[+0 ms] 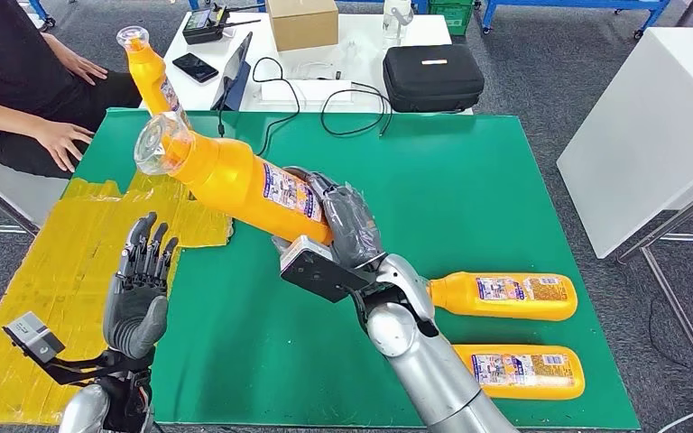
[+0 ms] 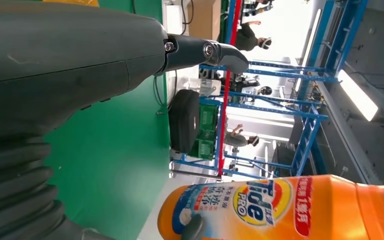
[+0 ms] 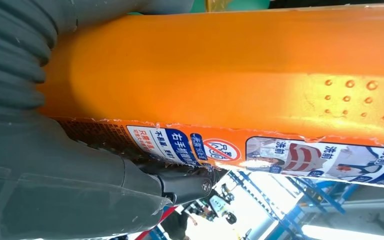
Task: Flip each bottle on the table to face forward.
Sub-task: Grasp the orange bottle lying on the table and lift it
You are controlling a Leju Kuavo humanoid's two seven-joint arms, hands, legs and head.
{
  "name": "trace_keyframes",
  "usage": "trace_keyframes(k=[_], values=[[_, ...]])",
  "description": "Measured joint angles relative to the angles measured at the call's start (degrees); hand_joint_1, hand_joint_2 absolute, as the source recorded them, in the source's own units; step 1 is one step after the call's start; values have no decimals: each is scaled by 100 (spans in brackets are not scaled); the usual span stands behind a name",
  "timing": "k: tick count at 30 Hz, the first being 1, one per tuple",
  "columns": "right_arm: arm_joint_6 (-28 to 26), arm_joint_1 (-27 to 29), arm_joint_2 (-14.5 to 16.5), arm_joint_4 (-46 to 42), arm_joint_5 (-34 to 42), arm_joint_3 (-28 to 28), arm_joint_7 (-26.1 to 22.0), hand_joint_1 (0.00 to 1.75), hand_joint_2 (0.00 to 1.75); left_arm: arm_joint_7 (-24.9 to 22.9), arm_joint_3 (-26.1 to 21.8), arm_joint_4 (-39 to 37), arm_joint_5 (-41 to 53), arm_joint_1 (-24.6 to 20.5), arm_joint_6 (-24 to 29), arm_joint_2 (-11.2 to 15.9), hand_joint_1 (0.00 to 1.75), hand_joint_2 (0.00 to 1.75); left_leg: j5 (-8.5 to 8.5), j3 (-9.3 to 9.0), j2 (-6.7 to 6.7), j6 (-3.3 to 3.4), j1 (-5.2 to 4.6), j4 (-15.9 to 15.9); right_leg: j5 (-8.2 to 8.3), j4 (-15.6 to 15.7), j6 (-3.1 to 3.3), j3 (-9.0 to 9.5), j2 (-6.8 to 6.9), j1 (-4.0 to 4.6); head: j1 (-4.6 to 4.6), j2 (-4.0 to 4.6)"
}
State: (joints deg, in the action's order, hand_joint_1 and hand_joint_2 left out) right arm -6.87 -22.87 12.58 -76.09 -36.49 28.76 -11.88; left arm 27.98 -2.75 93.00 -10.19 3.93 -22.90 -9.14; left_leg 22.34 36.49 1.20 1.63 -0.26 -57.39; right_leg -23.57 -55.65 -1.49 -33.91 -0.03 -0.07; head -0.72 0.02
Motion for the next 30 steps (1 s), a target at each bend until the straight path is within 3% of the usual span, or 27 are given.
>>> trace_keyframes(k=[11, 30], values=[[-93, 417, -20, -348, -103, -7, -69, 175, 175, 0, 91, -219, 28, -45, -19, -39, 0, 175, 1, 0, -2, 0, 1, 0, -1, 0, 1, -3, 0, 0, -1, 0], [-89, 427, -16, -360, -106, -10, -90, 175, 175, 0, 133, -280, 28, -112, -20, -46, 0, 175, 1, 1, -1, 0, 1, 0, -1, 0, 1, -2, 0, 0, -1, 0]])
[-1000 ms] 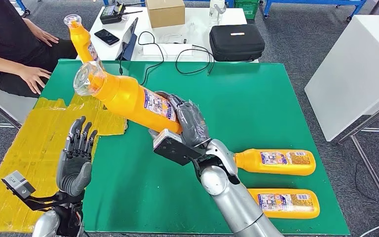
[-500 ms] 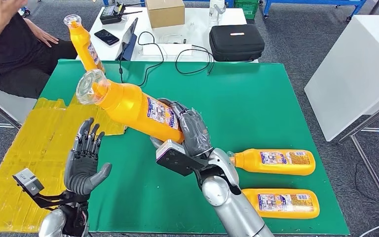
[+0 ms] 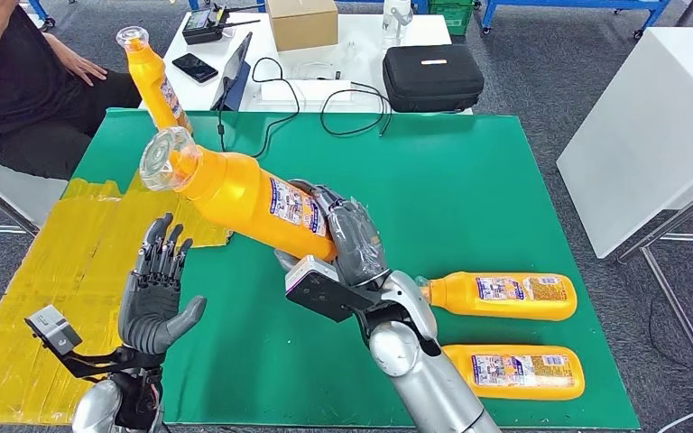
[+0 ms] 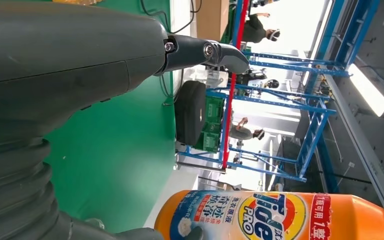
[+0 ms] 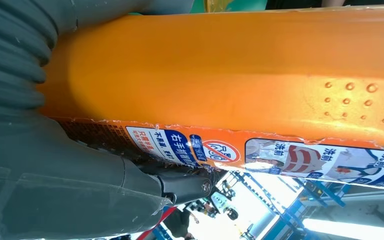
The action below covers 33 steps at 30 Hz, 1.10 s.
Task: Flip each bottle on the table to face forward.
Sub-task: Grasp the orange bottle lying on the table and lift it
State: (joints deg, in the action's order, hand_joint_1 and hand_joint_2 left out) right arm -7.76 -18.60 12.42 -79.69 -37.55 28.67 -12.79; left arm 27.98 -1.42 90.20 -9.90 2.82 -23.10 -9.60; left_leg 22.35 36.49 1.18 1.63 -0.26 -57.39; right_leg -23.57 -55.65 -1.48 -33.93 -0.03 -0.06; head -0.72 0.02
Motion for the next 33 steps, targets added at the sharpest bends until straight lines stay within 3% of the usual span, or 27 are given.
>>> trace_keyframes(k=[25, 28, 33], values=[[124, -6, 16, 25, -91, 9, 46, 175, 175, -20, 4, -19, -110, -10, -91, -4, 0, 175, 0, 1, 0, 0, 0, 0, 0, 0, 0, 1, 0, 0, 0, 0], [176, -71, 243, 526, -441, 149, 60, 175, 175, -199, 101, -23, -654, -97, -389, -53, 0, 175, 0, 1, -3, 0, 1, 1, 2, 0, 3, 0, -1, 0, 1, 0], [-198, -176, 634, 1562, -420, 598, -39, 175, 175, -368, 417, -13, -1152, -229, -470, -124, 0, 175, -1, 2, 2, -1, 7, 1, 2, -1, 9, -1, 1, 2, -1, 0]])
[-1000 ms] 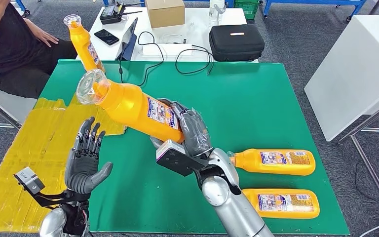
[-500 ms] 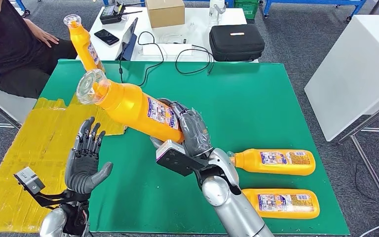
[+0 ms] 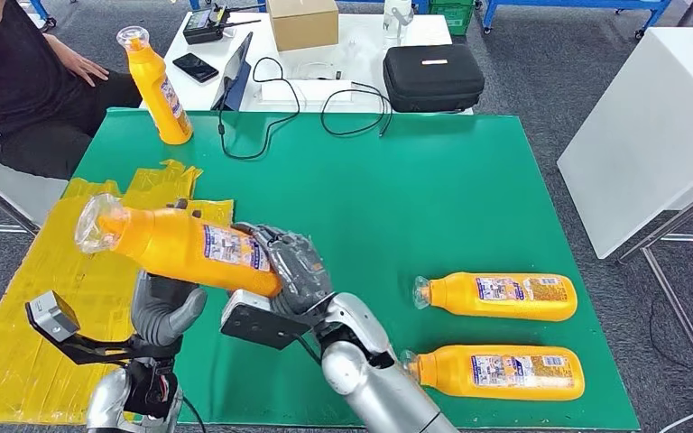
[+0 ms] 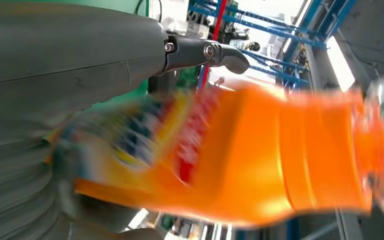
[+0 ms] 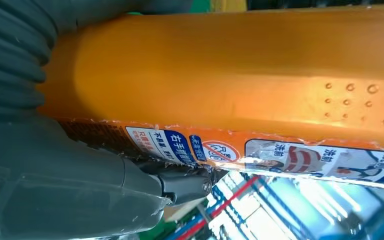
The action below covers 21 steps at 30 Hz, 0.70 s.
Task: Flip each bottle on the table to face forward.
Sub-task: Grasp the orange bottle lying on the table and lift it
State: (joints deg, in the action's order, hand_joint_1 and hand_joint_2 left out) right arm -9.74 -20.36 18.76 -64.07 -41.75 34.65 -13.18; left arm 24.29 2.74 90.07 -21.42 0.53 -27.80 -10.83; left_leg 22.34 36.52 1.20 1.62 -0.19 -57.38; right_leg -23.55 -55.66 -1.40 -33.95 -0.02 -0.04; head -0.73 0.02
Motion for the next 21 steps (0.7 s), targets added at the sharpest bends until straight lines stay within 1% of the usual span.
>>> trace_keyframes(k=[5, 8, 11, 16, 18, 21], values=[[34, -85, 57, 324, 26, 128, -11, 175, 175, -16, 85, 5, -110, -6, -12, -5, 0, 175, 0, 1, -1, 0, -4, 0, 0, 0, 0, -1, -1, -1, 0, 0], [110, -143, 89, 421, 78, 207, 6, 175, 175, -54, 112, 10, -378, -18, -100, -5, 0, 175, 0, 2, -2, 0, -5, 0, 1, 1, -1, -1, -1, -1, -2, 0], [88, -283, 134, 545, 333, 411, 128, 175, 175, -110, 120, 12, -672, -70, -168, -3, 0, 175, 0, 2, -3, 1, -5, -1, 1, 1, -1, -2, -1, -1, 0, 0], [-195, -556, 156, 883, 801, 826, 254, 175, 175, -163, 109, 18, -780, -139, -164, 12, 0, 175, -1, 1, -3, 0, -3, -1, 2, 0, -1, -3, -1, -1, 2, 0], [-304, -578, 136, 987, 752, 859, 198, 175, 175, -156, 104, 18, -694, -138, -145, 12, 0, 175, -1, 1, -2, 0, -3, -1, 1, 0, -1, -4, -1, -1, 2, 0], [-322, -482, 70, 1038, 397, 712, 2, 175, 175, -99, 102, 18, -502, -73, -132, 12, 0, 175, 0, 3, -3, 1, -4, -1, 1, 1, -1, -6, -1, -1, 0, 0]])
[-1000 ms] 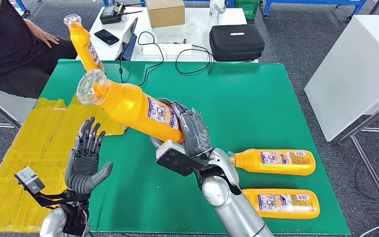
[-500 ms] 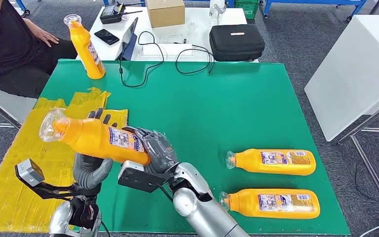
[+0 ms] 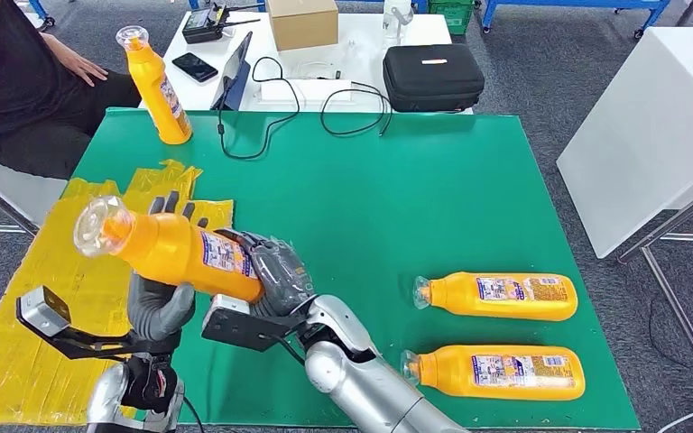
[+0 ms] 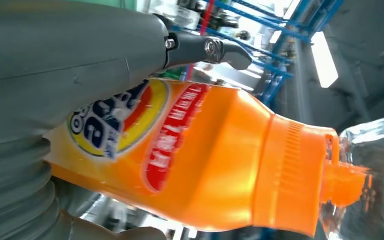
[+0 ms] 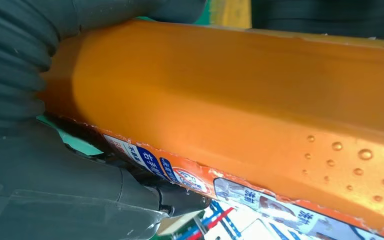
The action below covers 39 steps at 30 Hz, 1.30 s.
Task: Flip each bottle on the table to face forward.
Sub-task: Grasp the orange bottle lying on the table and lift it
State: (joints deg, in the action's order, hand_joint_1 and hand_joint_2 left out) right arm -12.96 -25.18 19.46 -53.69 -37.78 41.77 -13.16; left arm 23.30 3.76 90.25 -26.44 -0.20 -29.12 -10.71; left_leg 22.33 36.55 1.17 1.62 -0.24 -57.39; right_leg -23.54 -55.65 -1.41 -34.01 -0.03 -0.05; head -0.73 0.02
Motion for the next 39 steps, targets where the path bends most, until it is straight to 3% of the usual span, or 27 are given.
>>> trace_keyframes(k=[8, 14, 19, 21, 23, 25, 39], values=[[285, 232, 63, 5, -531, -236, -88, 175, 175, 90, -8, 0, 590, 102, 357, -2, 0, 175, 2, 3, -5, 0, -1, 1, 0, 1, 0, -4, -1, -1, 1, 0], [406, 314, 70, -37, -533, 321, 56, 175, 175, 324, -76, -35, 1784, 301, 988, 46, 0, 175, 2, 3, -8, -1, 2, 2, -1, 0, 2, -6, -1, 0, -2, 0], [406, 334, 40, -43, -531, 656, 65, 175, 175, 434, -153, -83, 2153, 539, 1127, 146, 0, 175, 3, 4, -9, -2, 1, 2, -2, 0, 3, -9, -1, 0, -2, 0], [409, 343, 25, -47, -532, 715, 68, 175, 175, 451, -183, -83, 2178, 598, 1121, 166, 31, 175, 3, 5, -9, -1, 1, 2, -2, 0, 3, -9, -1, 0, -2, 0], [419, 349, 15, -56, -531, 756, 76, 175, 175, 465, -204, -83, 2161, 634, 1094, 179, 118, 175, 2, 5, -9, -1, 0, 2, -2, 1, 2, -8, -1, 0, -1, 0], [427, 349, 12, -60, -530, 788, 82, 175, 175, 475, -222, -83, 2106, 656, 1046, 184, 175, 175, 2, 5, -8, -1, 0, 1, -2, 1, 2, -8, -1, 0, -1, 0], [439, 339, 13, -60, -523, 906, 81, 175, 175, 524, -357, -76, 1860, 712, 888, 184, 175, 175, 2, 5, -8, -1, 1, 1, -1, 0, 2, -8, -1, 0, -1, 0]])
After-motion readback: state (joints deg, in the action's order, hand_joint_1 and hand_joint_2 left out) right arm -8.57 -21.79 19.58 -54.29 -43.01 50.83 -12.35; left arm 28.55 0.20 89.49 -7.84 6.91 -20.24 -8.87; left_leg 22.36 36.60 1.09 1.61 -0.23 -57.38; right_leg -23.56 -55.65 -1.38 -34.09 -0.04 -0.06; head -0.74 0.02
